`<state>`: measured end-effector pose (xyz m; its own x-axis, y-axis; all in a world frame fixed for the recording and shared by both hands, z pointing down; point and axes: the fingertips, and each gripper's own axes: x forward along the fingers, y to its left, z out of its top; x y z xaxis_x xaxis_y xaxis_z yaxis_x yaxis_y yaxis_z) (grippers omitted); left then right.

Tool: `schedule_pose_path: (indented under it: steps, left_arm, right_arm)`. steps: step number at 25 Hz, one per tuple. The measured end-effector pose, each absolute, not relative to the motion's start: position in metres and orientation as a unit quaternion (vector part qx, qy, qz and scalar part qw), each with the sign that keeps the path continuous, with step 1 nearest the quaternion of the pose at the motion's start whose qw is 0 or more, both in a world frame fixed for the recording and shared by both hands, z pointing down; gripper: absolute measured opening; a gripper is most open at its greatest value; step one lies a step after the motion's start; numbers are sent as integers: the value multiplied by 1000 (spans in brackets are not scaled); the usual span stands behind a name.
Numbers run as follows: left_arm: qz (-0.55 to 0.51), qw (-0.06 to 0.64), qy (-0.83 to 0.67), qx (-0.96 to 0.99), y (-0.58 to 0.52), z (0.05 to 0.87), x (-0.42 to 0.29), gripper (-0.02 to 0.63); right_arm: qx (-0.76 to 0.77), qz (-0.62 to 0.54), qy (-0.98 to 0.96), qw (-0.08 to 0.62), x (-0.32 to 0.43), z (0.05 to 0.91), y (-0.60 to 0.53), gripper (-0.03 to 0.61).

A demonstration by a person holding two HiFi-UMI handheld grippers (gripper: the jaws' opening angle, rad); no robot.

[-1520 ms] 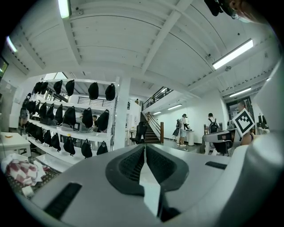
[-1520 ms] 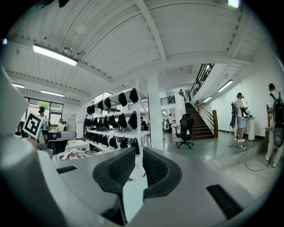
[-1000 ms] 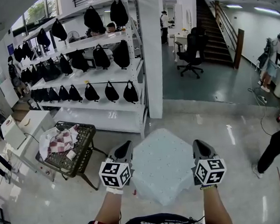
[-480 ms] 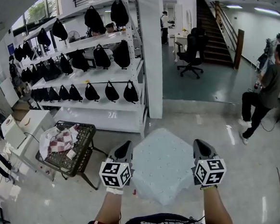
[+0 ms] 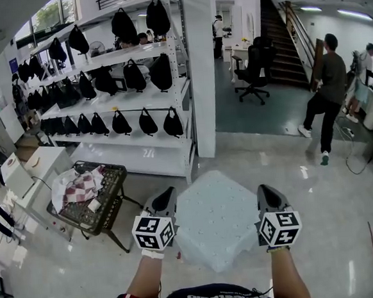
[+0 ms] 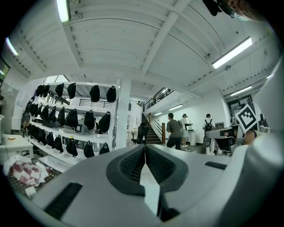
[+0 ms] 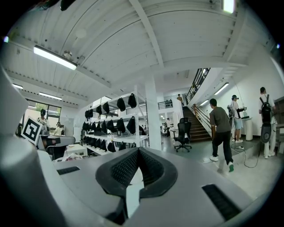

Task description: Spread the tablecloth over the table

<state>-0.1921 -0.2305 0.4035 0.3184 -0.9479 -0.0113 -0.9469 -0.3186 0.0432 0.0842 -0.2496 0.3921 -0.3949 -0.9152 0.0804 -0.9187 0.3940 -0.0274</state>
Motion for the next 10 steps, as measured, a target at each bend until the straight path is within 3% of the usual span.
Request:
schedule_pose_path:
  steps: [10]
  left_arm:
    - [-13, 10, -591, 806, -232, 409, -201, 23]
  right_arm:
    - [554, 29, -832, 21, 81, 396, -249, 26]
